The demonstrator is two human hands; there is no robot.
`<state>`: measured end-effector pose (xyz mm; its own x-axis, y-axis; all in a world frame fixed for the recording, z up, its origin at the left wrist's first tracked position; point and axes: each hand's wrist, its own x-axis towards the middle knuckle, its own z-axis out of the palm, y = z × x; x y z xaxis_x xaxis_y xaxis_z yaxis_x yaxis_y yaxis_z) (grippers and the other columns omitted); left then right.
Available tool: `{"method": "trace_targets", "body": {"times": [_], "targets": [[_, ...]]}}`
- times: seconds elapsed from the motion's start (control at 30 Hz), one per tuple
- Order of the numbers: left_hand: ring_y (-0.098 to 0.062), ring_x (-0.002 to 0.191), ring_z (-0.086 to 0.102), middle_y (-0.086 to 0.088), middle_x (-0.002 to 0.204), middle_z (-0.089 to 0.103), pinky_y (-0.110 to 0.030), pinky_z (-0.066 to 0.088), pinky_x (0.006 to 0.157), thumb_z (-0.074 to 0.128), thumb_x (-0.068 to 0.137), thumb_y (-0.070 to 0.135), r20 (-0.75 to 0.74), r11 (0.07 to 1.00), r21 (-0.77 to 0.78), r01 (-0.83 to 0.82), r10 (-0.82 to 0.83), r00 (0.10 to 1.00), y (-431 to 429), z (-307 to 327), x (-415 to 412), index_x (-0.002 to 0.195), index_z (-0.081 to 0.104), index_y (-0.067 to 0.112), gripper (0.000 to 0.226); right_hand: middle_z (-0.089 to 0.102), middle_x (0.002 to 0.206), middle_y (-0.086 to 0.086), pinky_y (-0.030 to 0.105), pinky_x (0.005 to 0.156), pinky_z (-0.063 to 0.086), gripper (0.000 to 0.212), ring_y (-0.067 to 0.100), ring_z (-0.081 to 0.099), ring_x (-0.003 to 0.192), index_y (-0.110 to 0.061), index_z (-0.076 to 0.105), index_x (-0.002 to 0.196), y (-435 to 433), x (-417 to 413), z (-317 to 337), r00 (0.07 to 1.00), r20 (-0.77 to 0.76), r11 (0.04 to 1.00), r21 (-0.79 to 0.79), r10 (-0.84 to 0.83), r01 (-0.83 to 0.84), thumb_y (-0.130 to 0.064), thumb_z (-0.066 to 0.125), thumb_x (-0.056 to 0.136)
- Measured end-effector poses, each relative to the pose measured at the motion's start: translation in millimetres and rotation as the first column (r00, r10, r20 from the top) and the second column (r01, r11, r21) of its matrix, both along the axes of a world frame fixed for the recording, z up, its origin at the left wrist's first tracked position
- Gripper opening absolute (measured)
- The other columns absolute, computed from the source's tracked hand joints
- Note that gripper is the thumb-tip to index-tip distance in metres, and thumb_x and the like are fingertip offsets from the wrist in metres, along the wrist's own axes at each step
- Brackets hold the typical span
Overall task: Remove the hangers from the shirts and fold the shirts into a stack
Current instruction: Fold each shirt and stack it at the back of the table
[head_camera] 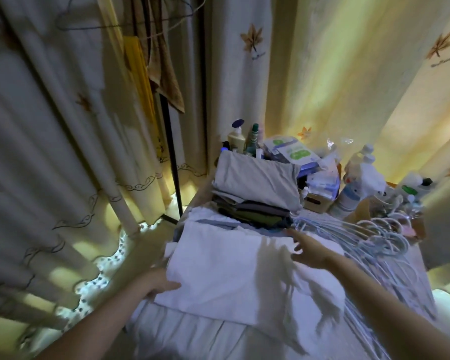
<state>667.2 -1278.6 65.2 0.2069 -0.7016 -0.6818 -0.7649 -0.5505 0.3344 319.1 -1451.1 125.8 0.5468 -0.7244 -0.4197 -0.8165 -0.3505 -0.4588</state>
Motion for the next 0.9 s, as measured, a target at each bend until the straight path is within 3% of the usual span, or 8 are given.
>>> {"method": "trace_targets", "body": {"times": [0.1,0.27,0.37,0.43,0.53,0.63,0.77,0.9], "targets": [[-0.024,0.111,0.059,-0.013,0.133,0.055,-0.031,0.049,0.083,0.057,0.092,0.029,0.027,0.994,0.091,0.053,-0.056,0.998,9.8,-1.9,1.6,0.135,0.044,0.006,0.051,0.030,0.149,0.007,0.024,0.092,0.040,0.068,0.024,0.048,0.120,-0.018,0.026,0.146,30.0,47.8,-29.6,0.996,0.034,0.995,0.057,0.084,-0.086,-0.013,0.061,0.089],[-0.025,0.110,0.057,-0.012,0.115,0.061,-0.030,0.044,0.087,0.052,0.092,0.022,0.291,0.977,0.022,0.214,-0.211,0.933,-9.8,22.2,0.3,0.105,0.061,0.006,0.023,0.009,0.158,0.001,0.036,0.117,0.020,0.107,0.024,0.017,0.142,-0.021,0.003,0.152,91.9,125.1,-64.7,0.938,0.033,0.915,0.209,0.346,-0.345,-0.041,0.076,0.076],[-0.024,0.084,0.051,-0.004,0.075,0.046,-0.032,0.036,0.071,0.049,0.093,0.018,0.050,0.983,-0.179,0.039,-0.031,0.998,-29.3,28.3,-10.3,0.066,0.040,0.015,0.029,-0.004,0.160,0.002,0.039,0.119,0.013,0.120,0.023,0.006,0.146,-0.015,-0.008,0.151,121.2,157.8,-75.5,0.928,0.091,0.907,0.194,0.362,-0.374,-0.045,0.077,0.072],[-0.022,0.080,0.052,-0.001,0.073,0.047,-0.029,0.036,0.069,0.049,0.097,0.018,-0.256,0.941,-0.282,-0.189,0.116,0.960,-40.3,27.7,-15.8,0.072,0.044,0.015,0.026,0.020,0.157,0.005,0.028,0.114,0.023,0.092,0.022,0.025,0.142,-0.010,0.011,0.151,126.8,168.4,-76.8,0.954,0.274,0.965,0.195,0.118,-0.175,-0.033,0.068,0.083],[-0.024,0.069,0.066,-0.009,0.084,0.063,-0.028,0.048,0.060,0.046,0.099,0.015,-0.627,0.792,-0.237,-0.562,0.317,0.711,-53.0,19.5,-10.1,0.085,0.056,0.011,0.018,0.052,0.136,0.017,0.023,0.100,0.034,0.037,0.029,0.049,0.127,0.001,0.048,0.133,96.1,161.7,-72.5,0.862,0.385,0.942,0.197,-0.330,0.273,-0.012,0.044,0.098],[-0.023,0.069,0.055,-0.009,0.075,0.056,-0.028,0.039,0.055,0.047,0.096,0.005,-0.546,0.657,-0.350,-0.668,0.436,0.715,-50.9,-1.5,11.1,0.072,0.047,0.014,0.026,0.058,0.124,0.024,0.035,0.093,0.044,0.035,0.030,0.055,0.113,0.004,0.055,0.124,45.6,126.2,-64.6,0.656,0.453,0.797,0.348,-0.604,0.494,-0.018,0.038,0.102],[-0.014,0.061,0.041,0.003,0.059,0.041,-0.028,0.030,0.059,0.068,0.085,0.019,-0.286,0.837,-0.347,-0.423,0.335,0.898,-29.9,-32.2,21.3,0.061,0.038,0.018,0.038,0.058,0.103,0.018,0.038,0.081,0.047,0.049,0.030,0.057,0.095,0.000,0.056,0.116,-9.4,79.0,-63.3,0.380,0.298,0.483,0.528,-0.875,0.699,-0.042,0.042,0.097],[-0.019,0.073,0.058,-0.002,0.076,0.060,-0.030,0.043,0.064,0.073,0.080,0.020,-0.302,0.873,-0.402,-0.278,0.160,0.940,-17.6,-48.6,8.4,0.076,0.059,0.011,0.017,0.061,0.108,0.012,0.040,0.083,0.049,0.046,0.028,0.059,0.093,-0.011,0.054,0.126,-27.0,61.3,-61.5,0.243,0.331,0.410,0.695,-0.912,0.591,-0.045,0.046,0.096]]}}
